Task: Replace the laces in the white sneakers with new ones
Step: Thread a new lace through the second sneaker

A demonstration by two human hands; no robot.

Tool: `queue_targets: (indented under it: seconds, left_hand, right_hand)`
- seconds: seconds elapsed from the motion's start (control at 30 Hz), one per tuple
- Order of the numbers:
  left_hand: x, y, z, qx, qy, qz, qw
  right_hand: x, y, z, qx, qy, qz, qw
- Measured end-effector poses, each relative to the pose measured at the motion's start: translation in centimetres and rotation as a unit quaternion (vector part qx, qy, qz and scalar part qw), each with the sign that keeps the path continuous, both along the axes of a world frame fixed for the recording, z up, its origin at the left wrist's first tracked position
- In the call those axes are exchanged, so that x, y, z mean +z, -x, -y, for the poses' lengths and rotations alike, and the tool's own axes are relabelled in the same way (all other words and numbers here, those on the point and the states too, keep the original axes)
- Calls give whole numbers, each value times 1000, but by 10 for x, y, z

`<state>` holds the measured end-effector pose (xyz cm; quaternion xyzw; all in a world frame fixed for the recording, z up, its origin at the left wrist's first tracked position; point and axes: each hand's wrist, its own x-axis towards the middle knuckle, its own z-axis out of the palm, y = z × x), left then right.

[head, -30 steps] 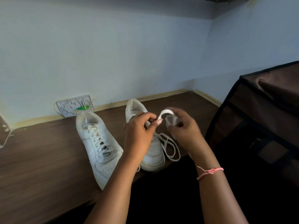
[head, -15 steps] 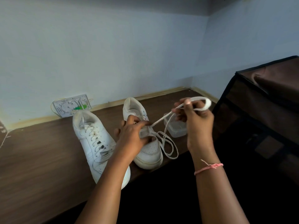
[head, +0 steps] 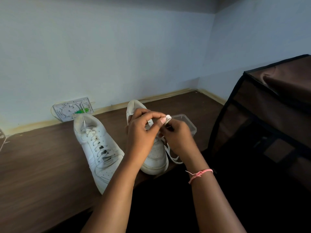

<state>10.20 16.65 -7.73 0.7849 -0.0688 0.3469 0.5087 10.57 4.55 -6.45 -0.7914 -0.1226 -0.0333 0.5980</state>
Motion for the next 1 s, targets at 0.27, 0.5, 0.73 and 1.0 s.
queue_targets:
  seconds: [0.27, 0.5, 0.73, 1.0]
  left_hand:
    - [-19, 3, -31, 53, -253, -187, 948]
    - [-21, 4, -24, 59, -305, -300, 902]
    - [-17, 5, -26, 46, -302, -304, 902]
    - [-16, 4, -27, 36, -285, -304, 908]
  right_hand:
    - [5, -7, 21, -91, -101, -4, 991]
    - [2, -15, 31, -174, -18, 105, 979]
    - [-4, -27, 28, -233, 173, 74, 954]
    - [41, -77, 10, -109, 191, 26, 975]
